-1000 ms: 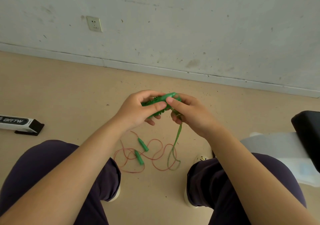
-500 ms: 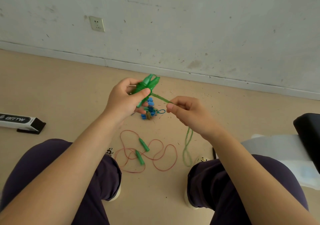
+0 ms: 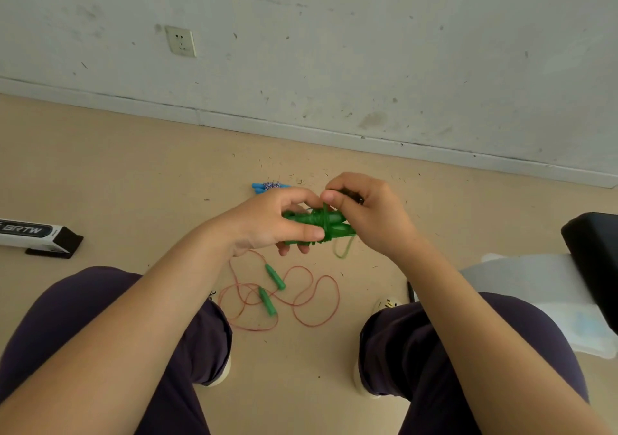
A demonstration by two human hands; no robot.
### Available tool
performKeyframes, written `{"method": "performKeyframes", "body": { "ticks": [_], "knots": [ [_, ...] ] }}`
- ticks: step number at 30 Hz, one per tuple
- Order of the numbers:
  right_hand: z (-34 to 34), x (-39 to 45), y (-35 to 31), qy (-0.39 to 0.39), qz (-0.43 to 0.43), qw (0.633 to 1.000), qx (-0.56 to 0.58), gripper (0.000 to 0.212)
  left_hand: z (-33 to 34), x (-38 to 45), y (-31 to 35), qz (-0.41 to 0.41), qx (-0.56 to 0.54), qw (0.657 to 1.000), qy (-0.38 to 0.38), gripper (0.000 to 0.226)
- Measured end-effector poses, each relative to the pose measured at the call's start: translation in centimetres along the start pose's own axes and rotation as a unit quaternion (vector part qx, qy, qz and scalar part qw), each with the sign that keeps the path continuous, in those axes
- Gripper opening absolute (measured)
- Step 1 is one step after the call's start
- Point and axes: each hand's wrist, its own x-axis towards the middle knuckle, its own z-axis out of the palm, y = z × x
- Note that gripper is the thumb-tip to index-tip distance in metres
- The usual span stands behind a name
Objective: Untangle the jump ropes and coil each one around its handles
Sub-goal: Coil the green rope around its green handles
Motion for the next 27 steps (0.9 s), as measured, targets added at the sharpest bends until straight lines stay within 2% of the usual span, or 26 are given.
{"method": "performKeyframes", "body": {
  "ticks": [6,10,13,16,19,24,27],
  "knots": [
    [0.35,0.18,0.15,0.021,0.039,0.999,0.029,0.012,0.45,0.01,0.05,-0.017,-0.004,0.999,0.032,0.046],
    [0.76,0.15,0.21,0.033,0.057,0.997,0.049,0.012,0.79,0.20,-0.21,-0.008,0.019,0.997,0.080,0.028],
    [0.41,0.12,0.39,0.030,0.073,0.993,0.085,0.027,0.86,-0.03,-0.10,0.007,0.026,0.995,0.099,0.045],
    [0.31,0.04,0.40,0.009,0.083,0.991,0.103,0.024,0.87,-0.38,0.29,0.054,0.007,0.993,0.101,0.057],
    [0.38,-0.03,0.39,-0.008,0.110,0.984,0.141,0.026,0.93,-0.38,0.31,0.092,0.014,0.990,0.105,0.043],
    [0.15,0.00,0.10,-0.054,0.105,0.969,0.217,0.036,0.73,-0.14,0.37,0.091,-0.057,0.974,0.200,0.021],
    [0.55,-0.19,-0.13,-0.093,0.132,0.973,0.163,0.042,0.38,0.03,0.30,0.080,-0.108,0.962,0.238,0.018]
  ]
}}
